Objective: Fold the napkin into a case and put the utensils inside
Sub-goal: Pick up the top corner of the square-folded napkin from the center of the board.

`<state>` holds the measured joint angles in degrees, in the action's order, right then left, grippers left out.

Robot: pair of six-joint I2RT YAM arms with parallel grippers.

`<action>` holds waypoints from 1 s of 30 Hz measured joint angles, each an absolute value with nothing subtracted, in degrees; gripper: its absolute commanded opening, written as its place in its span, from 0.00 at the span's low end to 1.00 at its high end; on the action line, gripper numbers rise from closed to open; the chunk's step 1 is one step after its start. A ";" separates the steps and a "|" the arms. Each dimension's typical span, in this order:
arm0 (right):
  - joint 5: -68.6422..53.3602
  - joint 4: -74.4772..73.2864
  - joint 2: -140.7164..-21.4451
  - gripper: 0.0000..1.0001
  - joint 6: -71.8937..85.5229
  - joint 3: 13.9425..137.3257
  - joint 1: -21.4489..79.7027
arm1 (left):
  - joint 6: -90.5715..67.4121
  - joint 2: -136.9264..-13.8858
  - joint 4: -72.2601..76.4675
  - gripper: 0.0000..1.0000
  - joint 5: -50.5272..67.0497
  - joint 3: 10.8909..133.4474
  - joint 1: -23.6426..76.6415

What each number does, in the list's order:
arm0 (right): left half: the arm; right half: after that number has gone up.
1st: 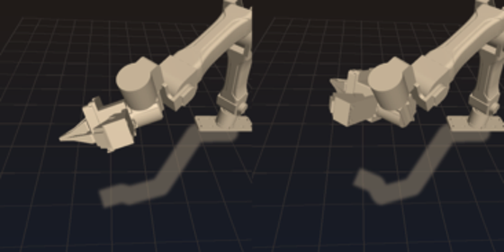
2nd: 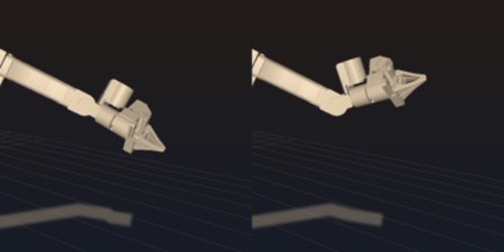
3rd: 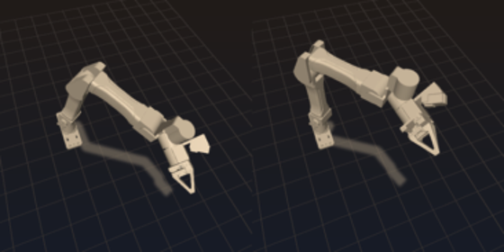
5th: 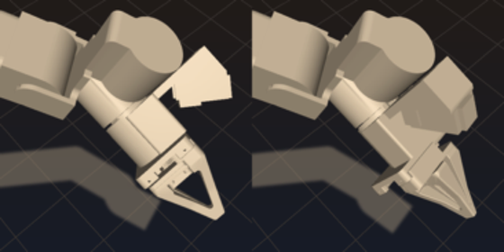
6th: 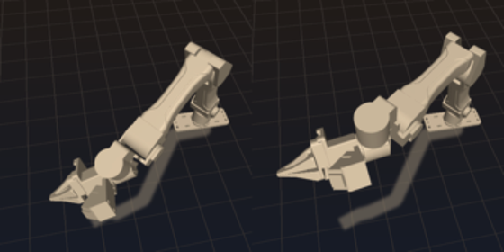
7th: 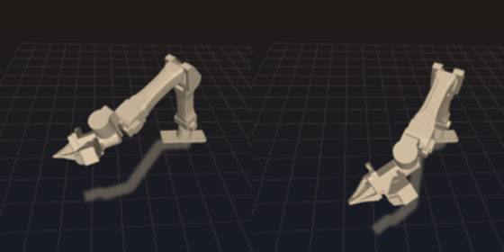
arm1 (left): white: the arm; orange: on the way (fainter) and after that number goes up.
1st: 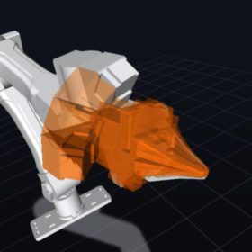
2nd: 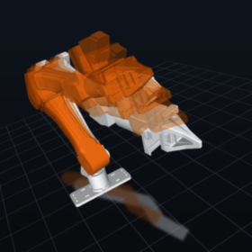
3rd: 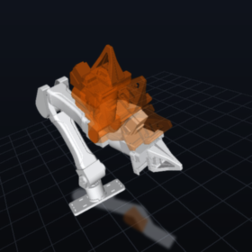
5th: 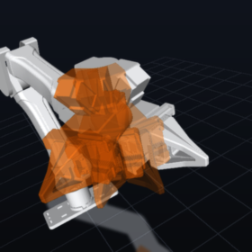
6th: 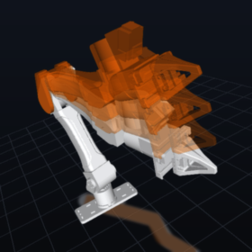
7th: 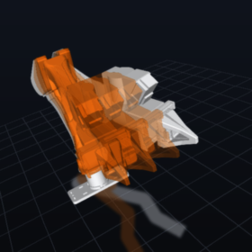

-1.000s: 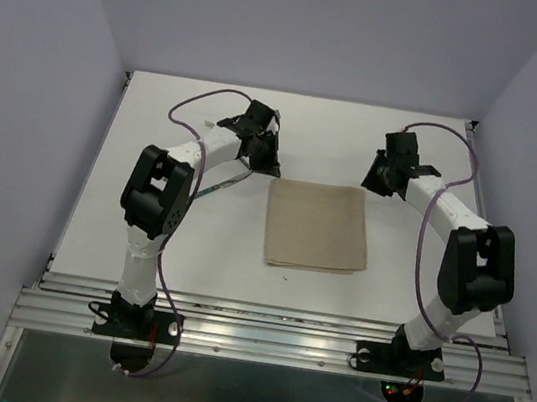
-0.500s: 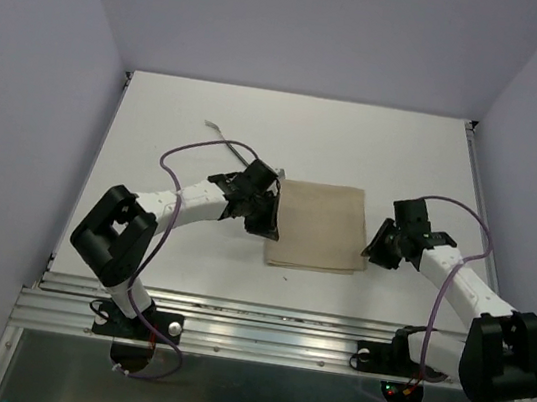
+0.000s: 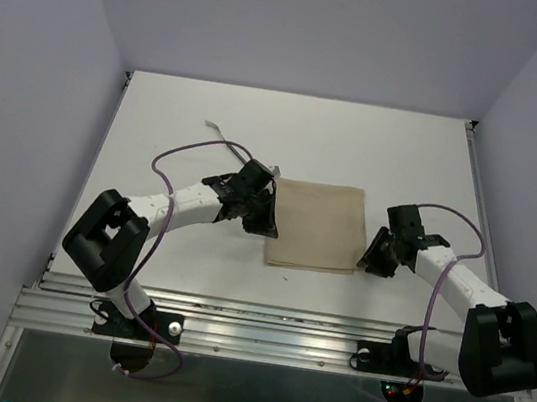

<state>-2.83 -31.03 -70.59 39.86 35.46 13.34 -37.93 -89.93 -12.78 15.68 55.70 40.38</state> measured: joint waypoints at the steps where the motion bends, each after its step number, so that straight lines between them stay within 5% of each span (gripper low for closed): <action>1: -2.87 -30.94 -70.74 0.35 39.86 35.20 13.50 | -37.95 -89.93 -12.75 0.06 15.70 55.70 40.38; 7: -3.22 -30.44 -71.72 0.33 39.83 34.02 13.58 | -38.00 -89.93 -12.64 0.06 15.62 55.70 40.38; 19: -3.42 -29.56 -71.83 0.02 39.66 34.00 13.72 | -37.98 -89.93 -12.64 0.06 15.62 55.70 40.38; 30: -3.46 -30.94 -70.32 0.01 39.22 35.81 14.68 | -37.98 -89.93 -12.62 0.06 15.59 55.70 40.38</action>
